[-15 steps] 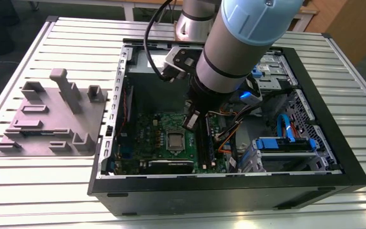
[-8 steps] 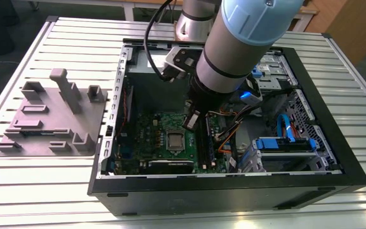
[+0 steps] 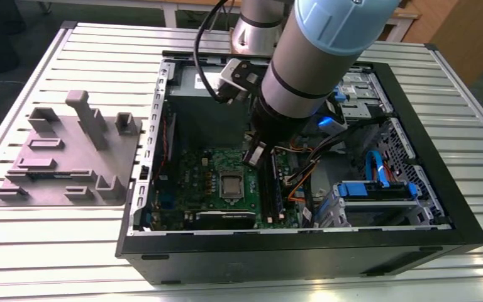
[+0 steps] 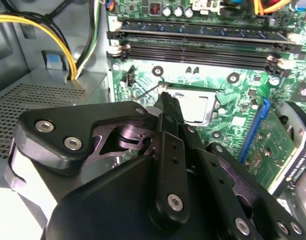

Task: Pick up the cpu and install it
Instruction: 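Install the first cpu locking lever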

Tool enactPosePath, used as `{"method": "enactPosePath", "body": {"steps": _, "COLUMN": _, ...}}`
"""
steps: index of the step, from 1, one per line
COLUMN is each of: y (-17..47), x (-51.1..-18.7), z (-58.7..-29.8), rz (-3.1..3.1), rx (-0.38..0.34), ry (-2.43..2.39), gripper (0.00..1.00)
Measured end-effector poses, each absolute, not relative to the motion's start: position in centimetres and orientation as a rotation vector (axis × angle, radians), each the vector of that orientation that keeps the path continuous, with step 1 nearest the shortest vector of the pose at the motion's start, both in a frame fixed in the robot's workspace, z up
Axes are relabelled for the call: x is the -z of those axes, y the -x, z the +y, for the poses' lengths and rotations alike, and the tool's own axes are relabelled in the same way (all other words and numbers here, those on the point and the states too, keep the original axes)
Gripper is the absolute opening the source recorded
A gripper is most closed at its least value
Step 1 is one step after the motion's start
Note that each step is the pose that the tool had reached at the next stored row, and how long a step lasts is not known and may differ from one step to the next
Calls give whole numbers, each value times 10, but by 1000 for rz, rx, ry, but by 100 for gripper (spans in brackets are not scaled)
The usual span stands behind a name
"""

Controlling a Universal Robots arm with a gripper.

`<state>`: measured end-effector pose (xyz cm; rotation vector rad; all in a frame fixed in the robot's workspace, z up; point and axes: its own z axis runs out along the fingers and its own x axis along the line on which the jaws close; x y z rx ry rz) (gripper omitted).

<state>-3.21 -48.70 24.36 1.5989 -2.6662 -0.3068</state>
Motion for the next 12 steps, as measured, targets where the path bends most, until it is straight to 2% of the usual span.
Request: {"method": "enactPosePath", "body": {"steps": 12, "y": 21, "x": -242, "z": -471, "rz": -2666, "rx": 307, "ry": -1599, "gripper": 10}}
